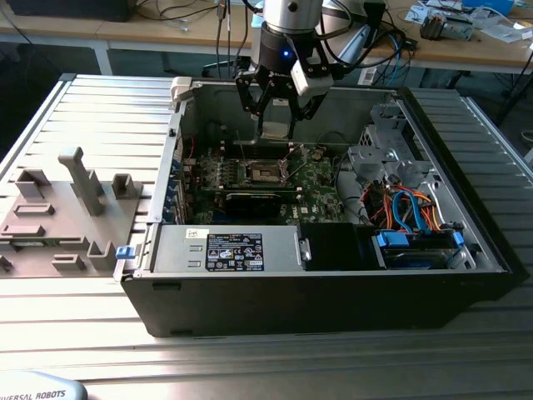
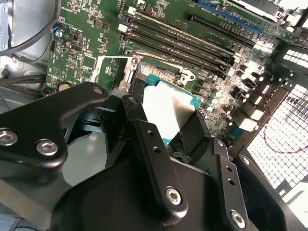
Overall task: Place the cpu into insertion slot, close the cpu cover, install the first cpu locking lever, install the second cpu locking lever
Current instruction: 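Place the cpu into insertion slot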
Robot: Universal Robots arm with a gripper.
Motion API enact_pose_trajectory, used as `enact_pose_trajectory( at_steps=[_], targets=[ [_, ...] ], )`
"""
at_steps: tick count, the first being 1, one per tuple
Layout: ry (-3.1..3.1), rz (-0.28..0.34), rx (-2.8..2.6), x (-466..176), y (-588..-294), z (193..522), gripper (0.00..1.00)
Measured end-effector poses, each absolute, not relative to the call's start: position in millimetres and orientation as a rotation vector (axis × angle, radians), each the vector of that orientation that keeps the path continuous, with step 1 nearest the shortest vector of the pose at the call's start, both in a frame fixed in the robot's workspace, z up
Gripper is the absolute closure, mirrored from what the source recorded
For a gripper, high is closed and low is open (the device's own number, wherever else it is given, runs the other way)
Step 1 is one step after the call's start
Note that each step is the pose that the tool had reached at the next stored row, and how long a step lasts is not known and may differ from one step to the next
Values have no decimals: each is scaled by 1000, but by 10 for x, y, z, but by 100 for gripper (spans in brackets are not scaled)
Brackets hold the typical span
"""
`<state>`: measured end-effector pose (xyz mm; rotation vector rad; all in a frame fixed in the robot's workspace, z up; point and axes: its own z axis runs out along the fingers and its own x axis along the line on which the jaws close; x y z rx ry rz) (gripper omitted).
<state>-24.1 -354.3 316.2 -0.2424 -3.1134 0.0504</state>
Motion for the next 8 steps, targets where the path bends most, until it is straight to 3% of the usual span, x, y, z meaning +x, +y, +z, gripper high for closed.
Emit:
enact_pose_trajectory(
  at_steps=[8],
  targets=[
    [-3112, 50, -253, -241, -3543, 3162, 45]
  ],
)
